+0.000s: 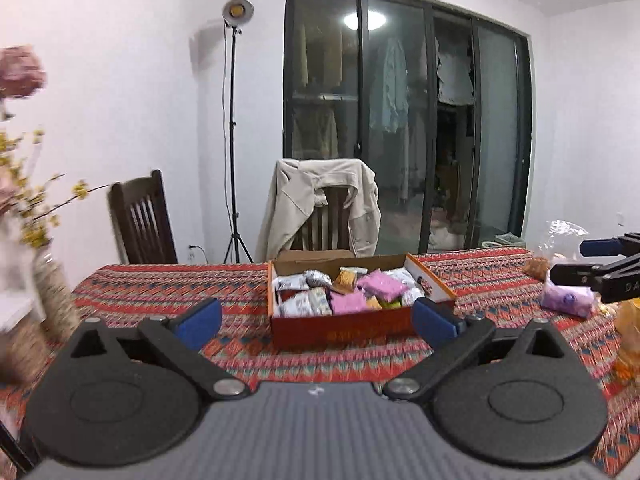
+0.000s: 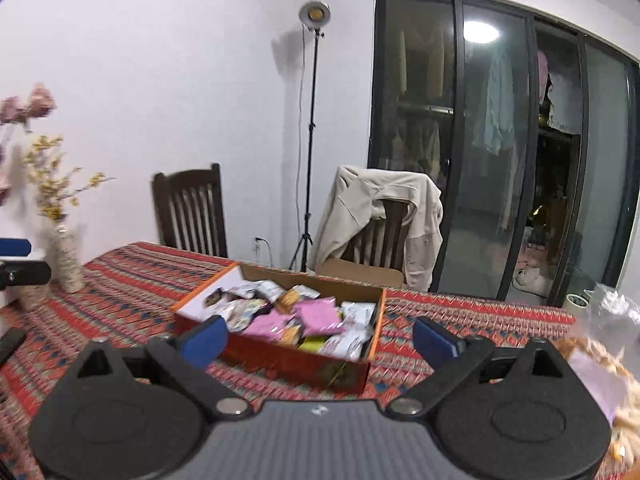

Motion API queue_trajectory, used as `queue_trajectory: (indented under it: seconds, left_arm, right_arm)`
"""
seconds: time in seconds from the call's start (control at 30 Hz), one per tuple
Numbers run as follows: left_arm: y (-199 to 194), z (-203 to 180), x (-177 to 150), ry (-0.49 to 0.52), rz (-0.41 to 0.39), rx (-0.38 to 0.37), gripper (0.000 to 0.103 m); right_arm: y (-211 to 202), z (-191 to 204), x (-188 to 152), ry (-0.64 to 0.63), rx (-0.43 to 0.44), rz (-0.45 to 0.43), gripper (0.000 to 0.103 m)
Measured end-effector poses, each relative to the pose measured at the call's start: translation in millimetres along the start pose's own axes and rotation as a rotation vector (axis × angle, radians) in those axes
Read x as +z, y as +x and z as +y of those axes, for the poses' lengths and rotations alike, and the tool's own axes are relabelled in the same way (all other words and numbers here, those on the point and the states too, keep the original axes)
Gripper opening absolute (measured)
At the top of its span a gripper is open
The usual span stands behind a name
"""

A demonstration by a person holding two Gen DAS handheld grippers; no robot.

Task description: Organize snacks

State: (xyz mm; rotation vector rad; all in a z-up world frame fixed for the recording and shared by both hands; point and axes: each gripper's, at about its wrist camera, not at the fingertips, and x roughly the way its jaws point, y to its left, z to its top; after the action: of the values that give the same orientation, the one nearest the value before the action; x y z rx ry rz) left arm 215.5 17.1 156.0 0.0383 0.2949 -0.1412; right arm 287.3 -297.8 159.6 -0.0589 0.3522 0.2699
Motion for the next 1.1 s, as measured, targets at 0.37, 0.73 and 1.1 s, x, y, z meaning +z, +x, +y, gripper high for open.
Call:
queue_trajectory:
  seconds: [0.37, 0.73, 1.1]
  left_arm:
    - [-127.3, -17.4, -117.1, -0.079, -0.061, 0.059, 0.103]
    - [-153.2, -31.9, -189.6, -0.094, -0.024, 0.134, 0.103]
    - [-152.2, -43.0, -199.3, -0.075, -0.011, 0.11, 0.103]
  right_arm:
    - [-134.2, 64.9, -108.3, 0.028, 0.054, -0.095, 0.103]
    - [-178.6, 114.8, -217.7, 0.101, 0.016, -0.08, 0.103]
    - [-164.8, 136.9, -235.5, 0.045, -0.009, -0.077, 0.103]
